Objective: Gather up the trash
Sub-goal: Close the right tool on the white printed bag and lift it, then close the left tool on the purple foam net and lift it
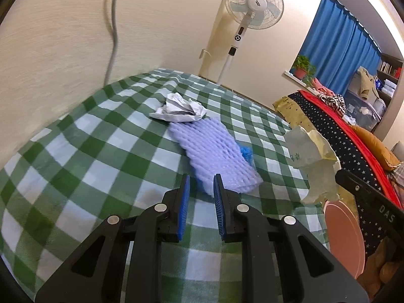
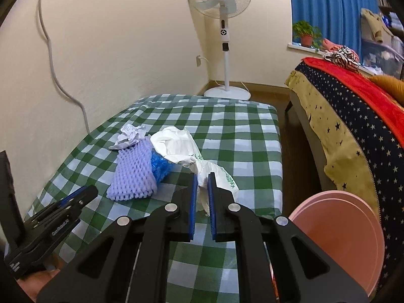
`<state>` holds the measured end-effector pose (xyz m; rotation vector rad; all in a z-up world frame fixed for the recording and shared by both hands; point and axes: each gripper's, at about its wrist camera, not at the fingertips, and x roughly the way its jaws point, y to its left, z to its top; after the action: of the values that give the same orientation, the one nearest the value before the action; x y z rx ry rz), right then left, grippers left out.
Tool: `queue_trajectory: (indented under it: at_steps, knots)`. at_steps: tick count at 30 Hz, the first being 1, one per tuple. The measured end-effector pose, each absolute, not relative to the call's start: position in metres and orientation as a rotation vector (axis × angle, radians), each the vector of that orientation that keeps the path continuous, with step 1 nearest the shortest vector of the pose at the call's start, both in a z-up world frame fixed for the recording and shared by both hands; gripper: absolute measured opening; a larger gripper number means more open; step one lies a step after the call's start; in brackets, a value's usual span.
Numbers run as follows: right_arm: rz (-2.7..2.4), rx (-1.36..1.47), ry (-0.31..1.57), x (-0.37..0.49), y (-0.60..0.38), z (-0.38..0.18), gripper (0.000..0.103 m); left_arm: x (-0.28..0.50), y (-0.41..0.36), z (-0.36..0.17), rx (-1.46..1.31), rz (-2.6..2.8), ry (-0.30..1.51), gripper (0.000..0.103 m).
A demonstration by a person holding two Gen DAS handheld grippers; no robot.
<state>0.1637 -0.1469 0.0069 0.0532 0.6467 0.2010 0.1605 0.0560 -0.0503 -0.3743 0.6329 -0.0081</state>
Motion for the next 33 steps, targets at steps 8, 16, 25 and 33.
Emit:
queue_trajectory:
  at_steps: [8,16,25,33]
  knots:
    - [0.199,0.079,0.666,0.164,-0.157,0.004,0.009,0.176,0.046,-0.054,-0.378,-0.028,0.649,0.020]
    - [0.199,0.085,0.666,0.164,-0.160,0.005,0.009,0.185,0.037,-0.060,-0.347,-0.021,0.706,0.020]
    - [0.199,0.110,0.663,0.158,-0.163,0.009,0.009,0.189,0.033,-0.067,-0.331,-0.035,0.767,0.020]
    - [0.198,0.153,0.668,0.152,-0.176,0.013,0.009,0.176,0.029,-0.052,-0.281,-0.053,0.738,0.009]
